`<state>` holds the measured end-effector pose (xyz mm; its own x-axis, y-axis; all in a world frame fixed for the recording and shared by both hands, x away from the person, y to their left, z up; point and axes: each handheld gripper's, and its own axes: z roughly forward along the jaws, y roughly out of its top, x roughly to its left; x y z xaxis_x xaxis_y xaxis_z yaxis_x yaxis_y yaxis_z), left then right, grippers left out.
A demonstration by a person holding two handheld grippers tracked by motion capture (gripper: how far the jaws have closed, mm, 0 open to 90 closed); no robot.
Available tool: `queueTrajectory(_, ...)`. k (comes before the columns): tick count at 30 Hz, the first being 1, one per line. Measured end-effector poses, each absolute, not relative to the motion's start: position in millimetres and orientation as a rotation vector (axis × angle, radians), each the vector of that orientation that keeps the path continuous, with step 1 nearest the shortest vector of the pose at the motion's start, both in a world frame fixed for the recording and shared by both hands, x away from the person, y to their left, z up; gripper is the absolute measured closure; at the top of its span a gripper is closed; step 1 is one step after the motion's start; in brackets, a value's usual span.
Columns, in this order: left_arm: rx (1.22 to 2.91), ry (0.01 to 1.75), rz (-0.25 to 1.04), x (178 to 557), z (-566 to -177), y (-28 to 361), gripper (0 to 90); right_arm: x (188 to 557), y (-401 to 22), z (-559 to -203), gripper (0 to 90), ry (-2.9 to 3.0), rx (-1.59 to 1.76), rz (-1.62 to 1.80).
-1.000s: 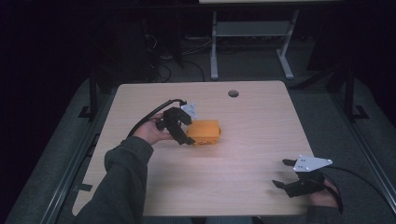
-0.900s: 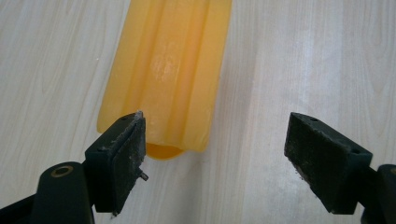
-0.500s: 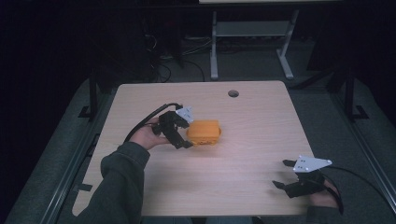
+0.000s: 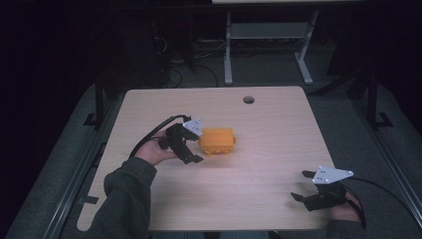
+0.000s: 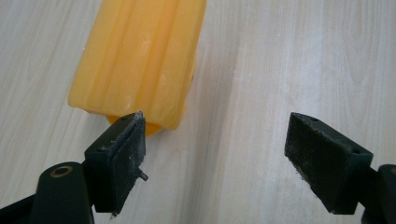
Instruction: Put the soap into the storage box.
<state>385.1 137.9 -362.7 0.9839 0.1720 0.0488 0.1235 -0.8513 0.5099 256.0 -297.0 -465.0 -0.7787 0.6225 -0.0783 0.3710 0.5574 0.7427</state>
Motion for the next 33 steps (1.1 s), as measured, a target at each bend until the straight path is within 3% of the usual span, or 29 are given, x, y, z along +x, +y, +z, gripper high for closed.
queueTrajectory(33, 2.555, 0.234, 0.125, 350.9, -384.8, 161.5, 20.3, 258.1, -296.7, -466.4, 14.0, 2.443, 0.874, 1.036)
